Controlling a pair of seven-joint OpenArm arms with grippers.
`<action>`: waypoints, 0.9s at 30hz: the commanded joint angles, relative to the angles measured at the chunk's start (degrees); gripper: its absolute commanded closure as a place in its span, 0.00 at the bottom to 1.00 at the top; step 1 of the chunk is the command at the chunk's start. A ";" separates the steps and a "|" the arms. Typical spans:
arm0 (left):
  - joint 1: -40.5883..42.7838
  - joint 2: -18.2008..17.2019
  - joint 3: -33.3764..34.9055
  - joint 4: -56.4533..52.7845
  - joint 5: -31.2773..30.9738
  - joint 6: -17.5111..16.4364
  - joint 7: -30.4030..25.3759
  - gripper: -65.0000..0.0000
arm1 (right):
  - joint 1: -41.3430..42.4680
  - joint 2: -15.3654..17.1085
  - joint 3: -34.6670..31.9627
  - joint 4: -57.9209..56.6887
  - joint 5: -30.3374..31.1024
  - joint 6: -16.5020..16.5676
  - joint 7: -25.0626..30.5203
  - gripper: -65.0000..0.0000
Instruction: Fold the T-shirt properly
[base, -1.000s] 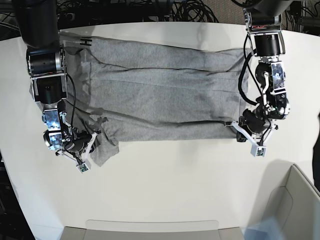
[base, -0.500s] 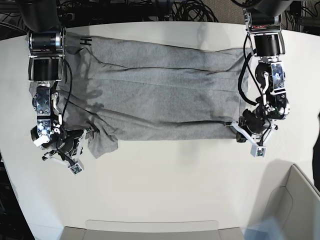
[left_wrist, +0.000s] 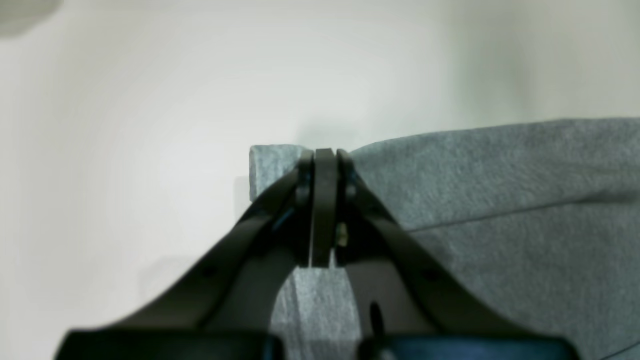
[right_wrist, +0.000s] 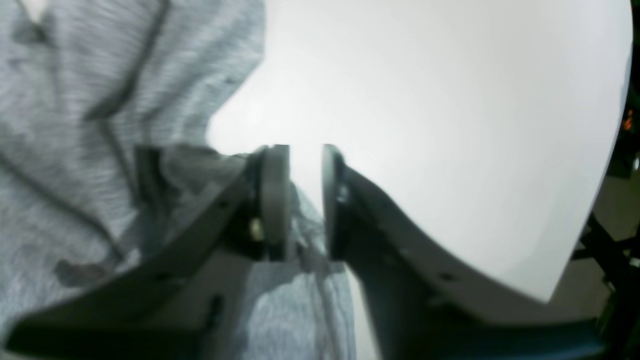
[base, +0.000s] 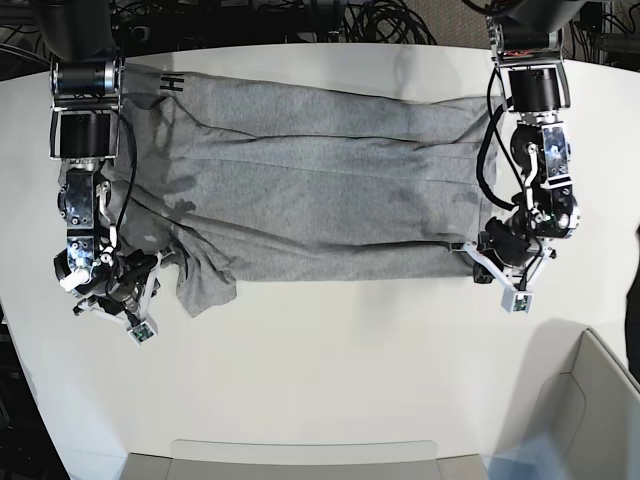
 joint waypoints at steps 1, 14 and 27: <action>-1.32 -0.13 -0.26 0.93 -0.35 -0.04 -1.42 1.00 | 2.54 0.51 0.18 -1.65 2.51 -0.19 3.36 0.69; -1.50 0.31 -0.26 0.93 -0.35 -0.04 -1.42 1.00 | 11.51 -0.19 0.18 -35.23 13.59 -0.37 21.03 0.69; -1.59 0.40 -0.26 0.93 -0.35 -0.04 -1.42 1.00 | 11.33 -5.82 0.10 -38.75 8.93 -0.37 20.76 0.69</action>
